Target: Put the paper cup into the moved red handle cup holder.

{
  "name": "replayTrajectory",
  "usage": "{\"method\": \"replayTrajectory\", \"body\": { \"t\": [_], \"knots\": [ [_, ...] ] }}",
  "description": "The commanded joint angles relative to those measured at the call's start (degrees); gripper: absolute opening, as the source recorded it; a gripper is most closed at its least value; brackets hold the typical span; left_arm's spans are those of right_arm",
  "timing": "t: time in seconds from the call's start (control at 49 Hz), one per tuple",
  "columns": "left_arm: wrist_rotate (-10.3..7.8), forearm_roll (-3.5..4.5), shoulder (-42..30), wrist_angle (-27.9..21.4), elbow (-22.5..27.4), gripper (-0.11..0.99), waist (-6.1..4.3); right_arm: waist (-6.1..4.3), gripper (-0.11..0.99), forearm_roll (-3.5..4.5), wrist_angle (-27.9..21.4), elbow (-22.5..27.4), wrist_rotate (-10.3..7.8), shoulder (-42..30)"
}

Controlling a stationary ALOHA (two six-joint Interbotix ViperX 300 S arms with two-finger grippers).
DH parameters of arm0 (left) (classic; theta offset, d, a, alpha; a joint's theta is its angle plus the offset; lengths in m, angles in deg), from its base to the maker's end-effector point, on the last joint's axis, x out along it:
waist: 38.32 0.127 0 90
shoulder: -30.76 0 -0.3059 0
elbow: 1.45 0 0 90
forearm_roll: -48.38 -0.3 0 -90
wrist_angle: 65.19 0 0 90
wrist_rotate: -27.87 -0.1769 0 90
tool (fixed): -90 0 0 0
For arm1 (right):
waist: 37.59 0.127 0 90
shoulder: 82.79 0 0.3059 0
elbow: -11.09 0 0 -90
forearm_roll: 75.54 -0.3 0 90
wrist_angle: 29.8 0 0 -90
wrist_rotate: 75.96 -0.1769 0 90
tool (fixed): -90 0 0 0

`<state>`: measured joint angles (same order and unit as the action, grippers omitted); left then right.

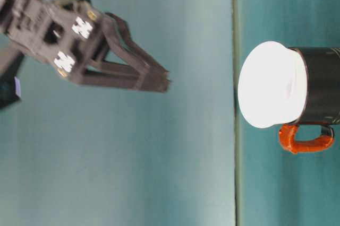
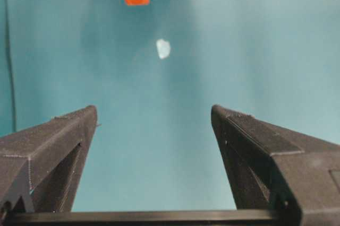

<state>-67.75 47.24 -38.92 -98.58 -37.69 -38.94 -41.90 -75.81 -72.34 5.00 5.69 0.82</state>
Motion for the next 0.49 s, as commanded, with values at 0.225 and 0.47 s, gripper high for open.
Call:
{"method": "replayTrajectory", "body": {
  "t": [0.225,0.47],
  "knots": [
    [-0.09,-0.18,1.05,0.35,0.35,0.91,0.0,1.58,0.92,0.09,10.28,-8.35,2.2,8.35],
    [0.09,-0.18,3.16,0.35,0.44,0.91,0.0,2.2,0.92,0.0,18.72,-16.0,2.37,15.12]
  ]
}}
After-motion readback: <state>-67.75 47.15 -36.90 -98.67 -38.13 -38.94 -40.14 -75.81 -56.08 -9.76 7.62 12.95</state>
